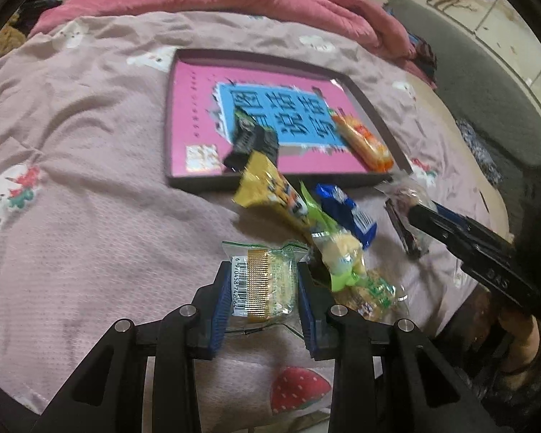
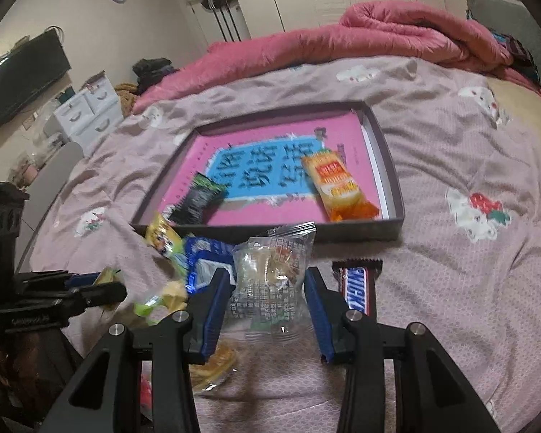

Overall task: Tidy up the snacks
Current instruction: 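Grasp the clear-wrapped yellow cake with the left tool while the right grasps the clear bread bag, then carry the yellow cake with the left tool while the right carries the bread bag into the tray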

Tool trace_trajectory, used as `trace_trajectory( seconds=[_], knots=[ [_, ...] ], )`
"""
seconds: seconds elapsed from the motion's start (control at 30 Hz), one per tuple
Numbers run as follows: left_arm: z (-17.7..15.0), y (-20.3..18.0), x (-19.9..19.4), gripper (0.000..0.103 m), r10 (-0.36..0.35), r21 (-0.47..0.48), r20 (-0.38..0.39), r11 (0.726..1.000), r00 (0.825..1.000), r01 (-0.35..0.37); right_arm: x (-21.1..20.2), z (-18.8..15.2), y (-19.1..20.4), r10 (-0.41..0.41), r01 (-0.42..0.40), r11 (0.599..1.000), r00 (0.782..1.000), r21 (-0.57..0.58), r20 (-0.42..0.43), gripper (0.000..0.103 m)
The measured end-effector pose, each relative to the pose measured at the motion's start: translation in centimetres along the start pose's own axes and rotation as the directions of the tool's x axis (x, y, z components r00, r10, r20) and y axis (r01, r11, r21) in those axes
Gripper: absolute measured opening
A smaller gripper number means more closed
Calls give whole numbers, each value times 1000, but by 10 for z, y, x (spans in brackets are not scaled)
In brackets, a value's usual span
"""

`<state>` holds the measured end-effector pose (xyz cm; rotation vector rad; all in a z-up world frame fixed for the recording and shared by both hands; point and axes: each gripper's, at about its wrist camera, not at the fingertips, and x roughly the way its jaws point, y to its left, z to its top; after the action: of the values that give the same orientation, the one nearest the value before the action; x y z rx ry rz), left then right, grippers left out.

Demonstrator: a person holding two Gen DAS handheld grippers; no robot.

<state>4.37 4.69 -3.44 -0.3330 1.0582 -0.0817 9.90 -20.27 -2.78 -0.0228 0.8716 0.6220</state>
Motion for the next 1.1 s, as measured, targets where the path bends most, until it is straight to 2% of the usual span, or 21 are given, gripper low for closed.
trace_trajectory(
  seconds=[0.53,1.1],
  knots=[
    [24,7,-21,35,58,-22,94,998,994,-56,-9,15,6,6,-4,1000,998,-29,63,43],
    [60,7,-14,35,108,-35,142,994,984,-104,-4,39,6,9,-5,999,994,-35,105,43]
  ],
)
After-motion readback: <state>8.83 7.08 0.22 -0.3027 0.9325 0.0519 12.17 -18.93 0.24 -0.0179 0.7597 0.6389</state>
